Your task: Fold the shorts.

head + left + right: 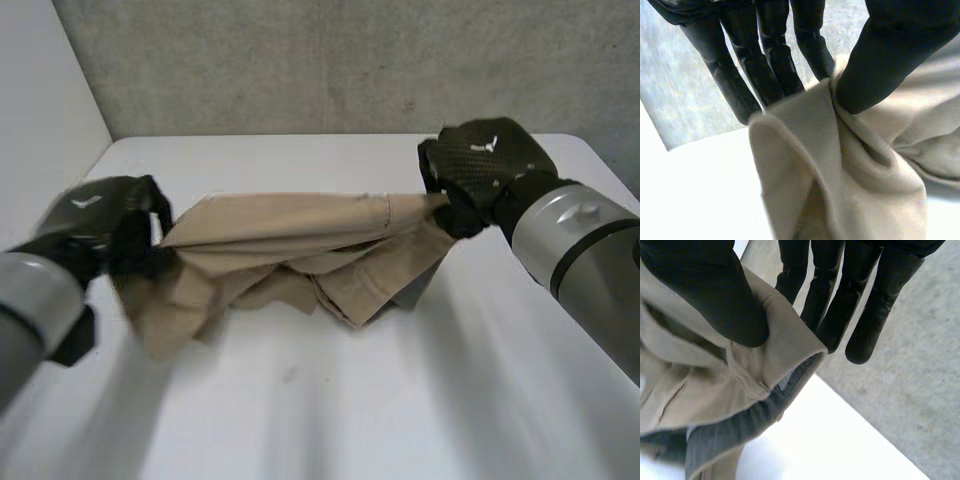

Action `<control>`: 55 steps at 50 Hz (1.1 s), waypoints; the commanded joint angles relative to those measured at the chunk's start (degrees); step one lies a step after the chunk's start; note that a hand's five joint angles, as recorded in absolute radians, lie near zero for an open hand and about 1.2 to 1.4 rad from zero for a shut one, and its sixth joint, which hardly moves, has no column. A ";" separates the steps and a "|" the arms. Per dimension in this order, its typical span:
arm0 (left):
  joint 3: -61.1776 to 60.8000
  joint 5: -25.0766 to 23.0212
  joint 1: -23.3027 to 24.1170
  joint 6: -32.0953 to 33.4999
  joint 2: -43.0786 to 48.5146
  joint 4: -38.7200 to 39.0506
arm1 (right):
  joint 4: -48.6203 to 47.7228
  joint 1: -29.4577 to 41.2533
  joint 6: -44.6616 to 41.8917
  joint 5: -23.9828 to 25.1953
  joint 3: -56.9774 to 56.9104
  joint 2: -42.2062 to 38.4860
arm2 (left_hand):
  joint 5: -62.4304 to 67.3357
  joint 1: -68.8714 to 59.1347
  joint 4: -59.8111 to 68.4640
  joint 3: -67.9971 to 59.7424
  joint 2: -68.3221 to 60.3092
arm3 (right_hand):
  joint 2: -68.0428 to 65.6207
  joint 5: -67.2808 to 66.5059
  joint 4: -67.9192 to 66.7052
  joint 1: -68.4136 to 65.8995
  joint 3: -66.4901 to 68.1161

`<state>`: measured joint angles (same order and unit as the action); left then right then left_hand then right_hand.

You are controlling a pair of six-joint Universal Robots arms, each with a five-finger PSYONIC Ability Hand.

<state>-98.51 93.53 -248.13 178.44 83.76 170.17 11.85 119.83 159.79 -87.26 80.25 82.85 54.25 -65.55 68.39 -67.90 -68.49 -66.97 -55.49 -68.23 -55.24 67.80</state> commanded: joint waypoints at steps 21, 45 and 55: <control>28.37 -8.72 -4.73 8.59 -23.38 -12.06 | 14.24 0.14 -3.43 0.95 -19.35 21.82 | 15.75 -14.45 11.61 -12.10 -11.51 | -13.03 -14.51 -11.77 -24.76 12.20; 21.50 -5.03 -0.07 9.20 27.49 5.26 | 3.01 -2.06 -3.78 4.29 -7.65 -15.61 | 15.75 -14.45 11.61 -12.10 -11.51 | -13.03 -14.51 -11.77 -24.76 12.20; 44.60 -3.45 0.81 12.10 46.03 21.92 | -20.78 -1.89 -3.78 -1.33 -21.35 -27.12 | 15.75 -14.45 11.61 -12.10 -11.51 | -13.03 -14.51 -11.77 -24.76 12.20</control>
<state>-69.15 88.87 -247.73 188.04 119.42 179.53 6.92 117.82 156.38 -84.55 67.87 61.85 54.25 -65.55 68.48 -67.96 -68.65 -66.97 -55.48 -68.23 -55.24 68.30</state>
